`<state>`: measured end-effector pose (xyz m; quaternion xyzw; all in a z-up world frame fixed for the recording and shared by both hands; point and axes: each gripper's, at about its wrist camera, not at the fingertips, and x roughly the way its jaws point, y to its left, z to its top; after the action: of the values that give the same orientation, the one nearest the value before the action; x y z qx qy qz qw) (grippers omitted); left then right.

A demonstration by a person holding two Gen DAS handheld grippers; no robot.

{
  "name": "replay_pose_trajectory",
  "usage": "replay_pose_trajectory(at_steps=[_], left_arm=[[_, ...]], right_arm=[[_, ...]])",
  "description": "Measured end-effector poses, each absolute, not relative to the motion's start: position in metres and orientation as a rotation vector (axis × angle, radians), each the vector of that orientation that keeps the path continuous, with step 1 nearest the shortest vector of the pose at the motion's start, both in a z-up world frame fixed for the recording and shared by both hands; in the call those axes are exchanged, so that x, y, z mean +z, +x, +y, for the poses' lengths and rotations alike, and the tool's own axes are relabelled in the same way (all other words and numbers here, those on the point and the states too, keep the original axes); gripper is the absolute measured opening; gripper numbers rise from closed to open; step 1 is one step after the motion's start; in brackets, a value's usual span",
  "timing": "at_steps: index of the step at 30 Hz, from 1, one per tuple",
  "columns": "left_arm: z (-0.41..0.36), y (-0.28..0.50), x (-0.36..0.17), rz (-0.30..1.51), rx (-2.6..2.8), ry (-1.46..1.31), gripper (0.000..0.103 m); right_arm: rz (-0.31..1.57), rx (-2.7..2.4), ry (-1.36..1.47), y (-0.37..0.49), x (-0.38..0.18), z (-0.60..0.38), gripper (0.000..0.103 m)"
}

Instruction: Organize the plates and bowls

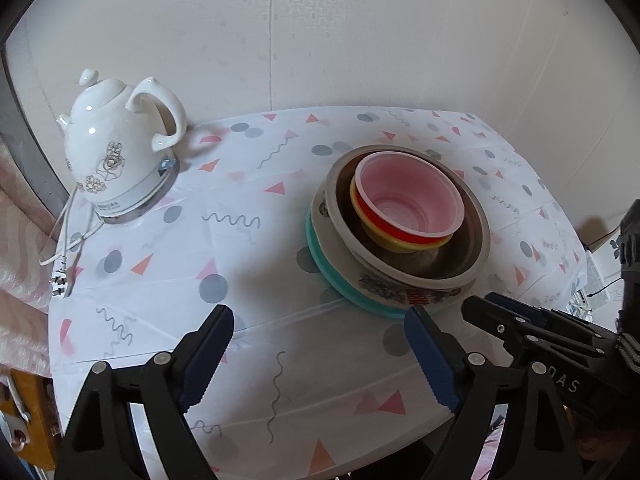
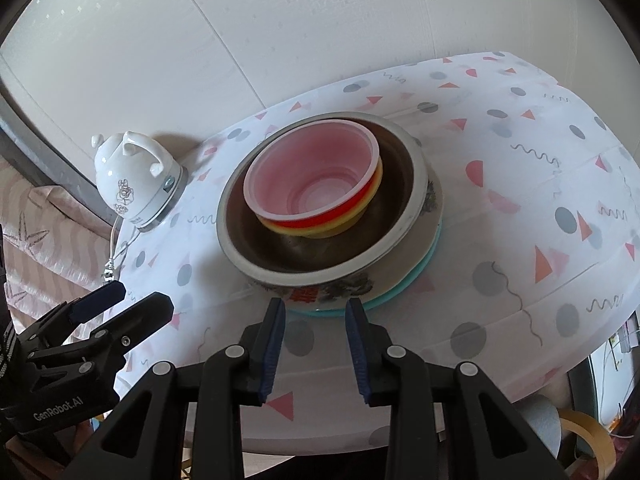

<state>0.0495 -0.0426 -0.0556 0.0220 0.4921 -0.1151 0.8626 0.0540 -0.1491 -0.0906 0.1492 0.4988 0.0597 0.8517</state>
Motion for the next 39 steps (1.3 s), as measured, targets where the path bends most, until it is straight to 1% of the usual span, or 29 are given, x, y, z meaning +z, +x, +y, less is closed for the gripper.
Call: replay_pose_trajectory(at_steps=[3,5,7,17,20,25,39], left_arm=[[-0.041,0.046,-0.052,0.997,-0.215,0.081,0.096],[-0.042,0.043,-0.049,0.965,-0.179,0.119,0.103],[-0.043,0.040,-0.044,0.934,-0.164,0.141,0.103],[-0.029,0.029,-0.035,0.897,-0.120,0.103,0.103],[-0.026,0.025,-0.031,0.877,-0.119,0.077,0.103],[-0.027,0.018,-0.027,0.855,-0.105,0.092,0.103],[-0.038,0.010,-0.031,0.880,-0.097,0.125,0.103]], right_arm=[[1.028,0.100,0.274,0.049,-0.085,-0.145,0.033],[0.996,0.076,0.217,0.043,-0.078,-0.139,0.037],[0.964,0.057,0.191,0.037,-0.072,-0.134,0.040],[0.923,-0.016,0.152,0.023,-0.064,-0.130,0.041],[0.908,-0.031,0.144,0.019,-0.061,-0.129,0.043],[0.878,-0.043,0.154,0.012,-0.056,-0.130,0.062],[0.888,-0.023,0.151,0.007,-0.058,-0.130,0.063]])
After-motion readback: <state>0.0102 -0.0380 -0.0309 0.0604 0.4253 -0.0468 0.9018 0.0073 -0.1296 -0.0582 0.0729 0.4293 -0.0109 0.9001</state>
